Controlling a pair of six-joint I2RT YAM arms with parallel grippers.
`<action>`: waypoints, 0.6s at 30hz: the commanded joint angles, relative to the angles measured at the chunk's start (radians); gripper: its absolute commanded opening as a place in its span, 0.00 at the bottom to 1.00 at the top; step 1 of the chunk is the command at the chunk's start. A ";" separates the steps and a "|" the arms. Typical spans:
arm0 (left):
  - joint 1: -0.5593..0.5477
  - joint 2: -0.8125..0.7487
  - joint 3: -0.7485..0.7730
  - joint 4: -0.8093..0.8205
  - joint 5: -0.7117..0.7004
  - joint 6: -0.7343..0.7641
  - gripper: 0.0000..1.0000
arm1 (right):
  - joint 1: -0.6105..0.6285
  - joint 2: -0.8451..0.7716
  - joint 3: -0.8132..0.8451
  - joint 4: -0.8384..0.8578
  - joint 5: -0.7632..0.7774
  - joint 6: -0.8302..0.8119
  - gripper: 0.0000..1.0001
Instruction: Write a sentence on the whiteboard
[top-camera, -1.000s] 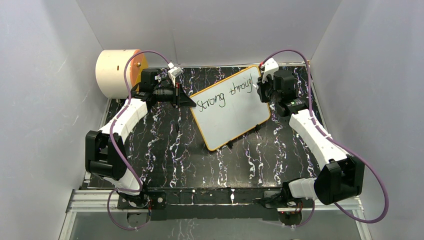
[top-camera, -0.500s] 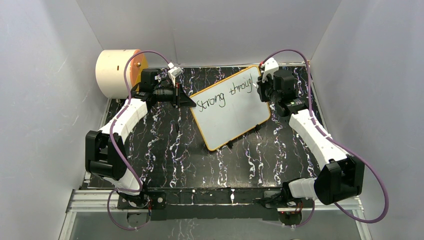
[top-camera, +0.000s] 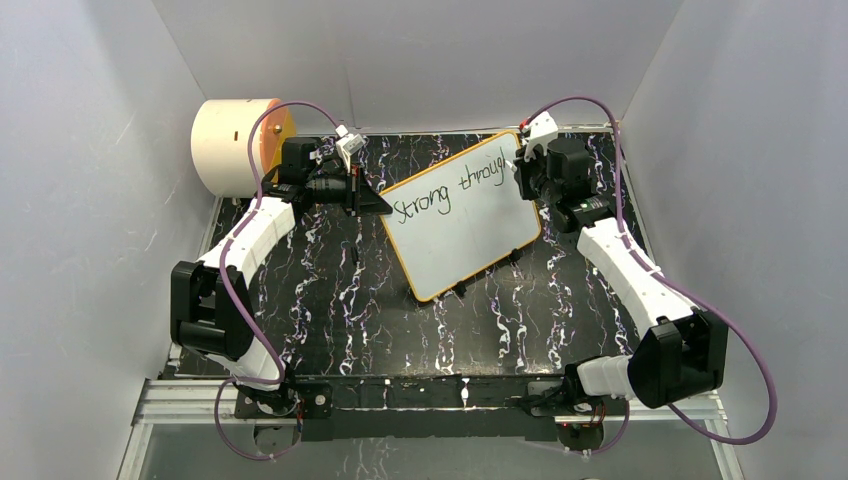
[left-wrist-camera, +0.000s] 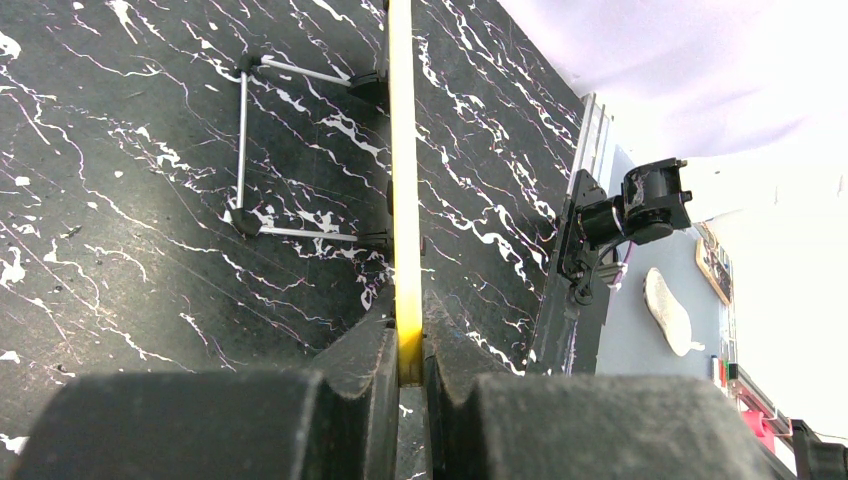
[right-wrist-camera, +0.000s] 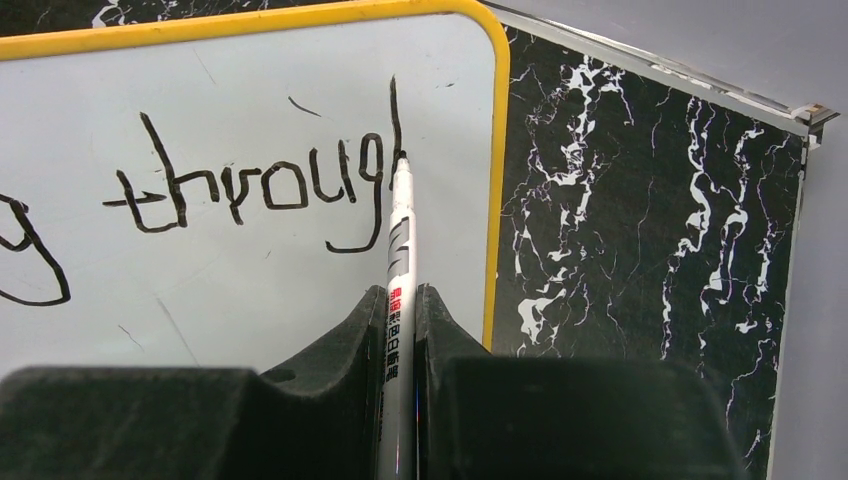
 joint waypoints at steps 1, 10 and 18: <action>-0.004 -0.024 -0.006 -0.022 0.032 0.026 0.00 | -0.004 0.007 0.040 0.068 0.028 0.004 0.00; -0.004 -0.025 -0.006 -0.022 0.031 0.024 0.00 | -0.011 0.009 0.030 0.052 0.045 0.005 0.00; -0.004 -0.021 -0.006 -0.022 0.028 0.020 0.00 | -0.010 -0.006 -0.002 -0.005 0.035 0.018 0.00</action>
